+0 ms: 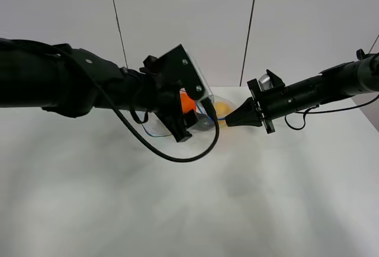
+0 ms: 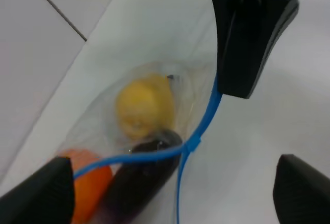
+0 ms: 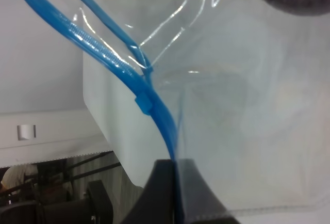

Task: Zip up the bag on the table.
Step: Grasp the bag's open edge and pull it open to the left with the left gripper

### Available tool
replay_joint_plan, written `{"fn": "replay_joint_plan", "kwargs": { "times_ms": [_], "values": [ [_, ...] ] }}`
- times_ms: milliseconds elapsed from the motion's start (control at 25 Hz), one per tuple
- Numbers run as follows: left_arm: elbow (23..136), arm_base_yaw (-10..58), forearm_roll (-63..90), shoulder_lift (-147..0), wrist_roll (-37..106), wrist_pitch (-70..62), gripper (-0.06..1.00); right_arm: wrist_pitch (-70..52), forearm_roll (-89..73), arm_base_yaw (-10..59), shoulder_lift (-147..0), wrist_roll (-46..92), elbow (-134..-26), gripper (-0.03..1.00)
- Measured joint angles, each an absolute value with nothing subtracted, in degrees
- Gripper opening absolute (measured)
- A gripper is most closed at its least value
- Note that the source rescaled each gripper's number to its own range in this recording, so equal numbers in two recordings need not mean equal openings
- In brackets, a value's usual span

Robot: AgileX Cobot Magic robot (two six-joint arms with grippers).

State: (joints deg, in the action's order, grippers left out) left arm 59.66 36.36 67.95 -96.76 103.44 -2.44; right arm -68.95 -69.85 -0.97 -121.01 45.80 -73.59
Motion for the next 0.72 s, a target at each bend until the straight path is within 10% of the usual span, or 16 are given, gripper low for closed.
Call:
{"fn": "replay_joint_plan", "kwargs": {
  "times_ms": [720],
  "values": [
    [63.20, 47.66, 58.15, -111.67, 103.00, 20.68, 0.99, -68.95, -69.86, -0.97, -121.01, 45.57, -73.59, 0.00]
  ]
}}
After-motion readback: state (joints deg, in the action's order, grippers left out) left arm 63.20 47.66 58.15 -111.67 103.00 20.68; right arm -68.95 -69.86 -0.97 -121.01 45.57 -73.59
